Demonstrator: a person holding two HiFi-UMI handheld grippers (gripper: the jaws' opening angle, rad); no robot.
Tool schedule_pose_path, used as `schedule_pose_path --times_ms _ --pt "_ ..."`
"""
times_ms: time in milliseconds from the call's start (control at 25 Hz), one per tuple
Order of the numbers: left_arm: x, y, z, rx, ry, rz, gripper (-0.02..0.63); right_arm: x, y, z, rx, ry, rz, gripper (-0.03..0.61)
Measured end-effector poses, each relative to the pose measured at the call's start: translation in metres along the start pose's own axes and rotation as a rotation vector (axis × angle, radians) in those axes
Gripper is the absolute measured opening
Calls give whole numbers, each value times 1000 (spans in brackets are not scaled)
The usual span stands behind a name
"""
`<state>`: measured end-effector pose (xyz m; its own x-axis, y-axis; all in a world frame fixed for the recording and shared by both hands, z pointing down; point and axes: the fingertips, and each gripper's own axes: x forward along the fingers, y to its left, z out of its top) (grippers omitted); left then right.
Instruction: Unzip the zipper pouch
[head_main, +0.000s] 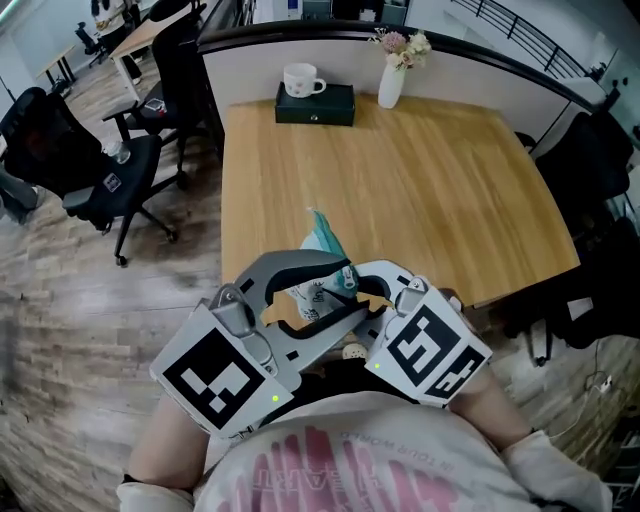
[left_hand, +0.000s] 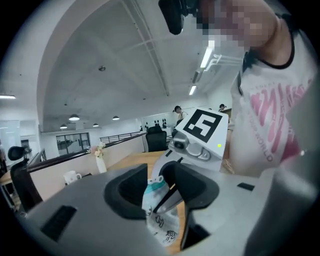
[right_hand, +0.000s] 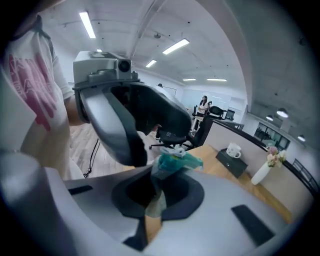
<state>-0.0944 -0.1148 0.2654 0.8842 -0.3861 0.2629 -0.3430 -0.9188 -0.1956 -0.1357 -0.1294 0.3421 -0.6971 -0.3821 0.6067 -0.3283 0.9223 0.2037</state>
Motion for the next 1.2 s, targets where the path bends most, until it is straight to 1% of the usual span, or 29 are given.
schedule_pose_path --times_ms 80,160,200,280,400,520,680,840,960,1120,1200 --pt "1 -4 -3 5 13 -42 164 0 7 -1 -16 10 5 6" --pt "-2 -7 -2 -25 -1 -91 141 -1 12 2 -22 7 15 6" --pt "-5 -8 -2 -48 -7 -110 123 -1 14 3 -23 4 21 6" --pt "-8 -7 -5 -90 -4 -136 52 -1 17 4 -22 3 30 6" --pt "-12 -3 -8 -145 -3 -174 48 1 18 5 -38 12 31 6" --pt "-17 7 -8 -186 -27 -165 32 0 16 6 -62 21 26 6" --pt "-21 15 -9 -228 -53 -141 20 2 16 6 -62 23 33 6" --pt "-23 20 -11 -283 -74 -151 11 4 18 7 -74 26 46 6" --pt "-23 21 -13 -278 -71 -151 12 5 19 7 -77 33 49 6" --pt "-18 20 -20 -236 -32 -133 12 7 21 9 -69 24 62 6" --pt "-15 20 -20 -240 -32 -133 11 7 20 8 -69 25 63 6"
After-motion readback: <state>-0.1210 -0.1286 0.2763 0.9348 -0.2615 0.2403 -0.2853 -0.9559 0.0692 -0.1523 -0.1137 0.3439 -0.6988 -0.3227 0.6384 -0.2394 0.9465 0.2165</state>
